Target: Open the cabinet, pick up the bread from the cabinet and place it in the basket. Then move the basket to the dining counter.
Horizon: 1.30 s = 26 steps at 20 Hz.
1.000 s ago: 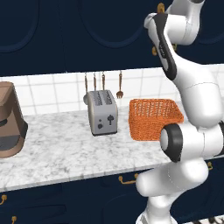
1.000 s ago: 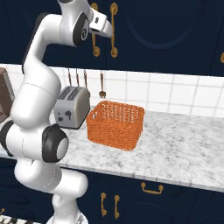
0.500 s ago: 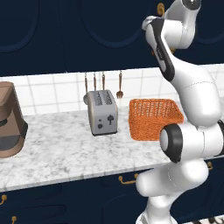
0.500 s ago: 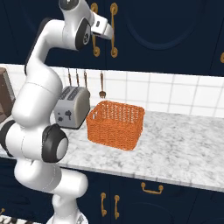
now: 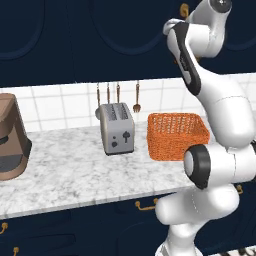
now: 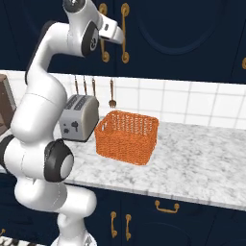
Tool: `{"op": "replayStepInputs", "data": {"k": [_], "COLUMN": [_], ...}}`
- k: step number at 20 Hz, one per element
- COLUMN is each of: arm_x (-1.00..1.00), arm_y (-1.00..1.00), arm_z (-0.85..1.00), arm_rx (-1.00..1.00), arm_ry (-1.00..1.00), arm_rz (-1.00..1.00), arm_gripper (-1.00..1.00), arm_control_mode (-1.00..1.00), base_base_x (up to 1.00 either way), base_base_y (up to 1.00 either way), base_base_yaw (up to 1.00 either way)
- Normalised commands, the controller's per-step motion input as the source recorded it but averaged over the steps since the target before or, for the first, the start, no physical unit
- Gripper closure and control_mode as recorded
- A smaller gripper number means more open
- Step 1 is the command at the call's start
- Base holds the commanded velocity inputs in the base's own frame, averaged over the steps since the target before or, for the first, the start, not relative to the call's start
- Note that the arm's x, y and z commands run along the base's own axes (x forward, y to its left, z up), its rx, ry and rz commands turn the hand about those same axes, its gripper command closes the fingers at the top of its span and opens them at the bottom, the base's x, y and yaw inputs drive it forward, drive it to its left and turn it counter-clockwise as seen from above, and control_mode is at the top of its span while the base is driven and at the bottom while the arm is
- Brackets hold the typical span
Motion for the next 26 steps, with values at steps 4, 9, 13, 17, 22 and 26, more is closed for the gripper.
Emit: {"op": "replayStepInputs", "data": {"k": [4, 9, 13, 17, 22, 26], "arm_x": [-0.94, -1.00, -1.00, -1.00, -1.00, -1.00], "arm_y": [0.22, 0.62, 0.59, 0.55, 0.49, 0.62], "arm_z": [0.01, 0.03, 0.05, 0.00, 0.00, 0.00], "arm_rx": [-0.05, -0.20, -0.22, -0.12, 0.00, 0.00], "arm_ry": [0.00, 0.00, 0.14, 0.06, -0.08, -0.08], "arm_rz": [-0.03, -0.02, -0.17, -0.23, -0.27, -0.25], "arm_gripper": [1.00, 1.00, 1.00, 1.00, 1.00, 1.00], "arm_control_mode": [-1.00, -1.00, -1.00, -1.00, -1.00, -1.00], "base_base_x": [0.00, 0.00, 0.00, 0.00, 0.00, 0.00], "base_base_y": [0.00, 0.00, 0.00, 0.00, 0.00, 0.00], "base_base_yaw": [0.00, 0.00, 0.00, 0.00, 0.00, 0.00]}}
